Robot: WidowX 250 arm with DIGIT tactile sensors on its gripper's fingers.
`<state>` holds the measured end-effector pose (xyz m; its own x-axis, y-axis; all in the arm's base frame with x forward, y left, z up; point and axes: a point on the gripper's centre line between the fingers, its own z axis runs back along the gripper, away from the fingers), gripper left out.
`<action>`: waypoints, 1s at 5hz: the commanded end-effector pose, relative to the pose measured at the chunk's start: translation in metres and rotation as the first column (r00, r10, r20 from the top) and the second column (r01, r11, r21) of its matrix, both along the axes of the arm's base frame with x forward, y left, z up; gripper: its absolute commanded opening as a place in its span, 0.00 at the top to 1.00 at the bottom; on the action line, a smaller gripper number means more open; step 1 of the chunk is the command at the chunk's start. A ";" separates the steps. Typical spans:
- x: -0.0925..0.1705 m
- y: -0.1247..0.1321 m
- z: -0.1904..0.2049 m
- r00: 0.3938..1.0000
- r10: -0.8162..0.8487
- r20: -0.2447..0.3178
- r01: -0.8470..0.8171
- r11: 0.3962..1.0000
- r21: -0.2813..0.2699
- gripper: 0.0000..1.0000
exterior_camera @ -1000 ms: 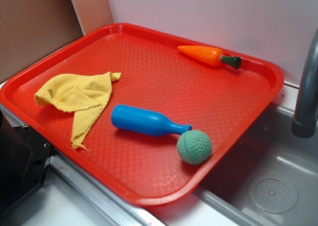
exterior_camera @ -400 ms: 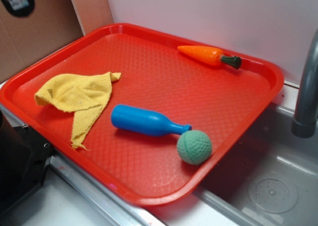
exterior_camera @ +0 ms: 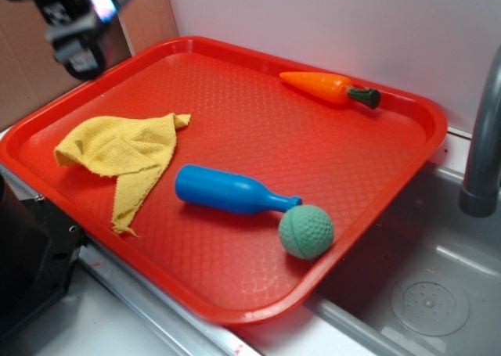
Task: Grab the blue bottle.
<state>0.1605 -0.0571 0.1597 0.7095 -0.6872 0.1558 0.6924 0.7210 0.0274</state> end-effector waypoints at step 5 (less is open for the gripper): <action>0.021 -0.049 -0.139 0.867 -0.484 -0.115 0.485 0.874 -0.028 0.00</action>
<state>0.1881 -0.1032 0.0197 0.3128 -0.9456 0.0891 0.9487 0.3065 -0.0777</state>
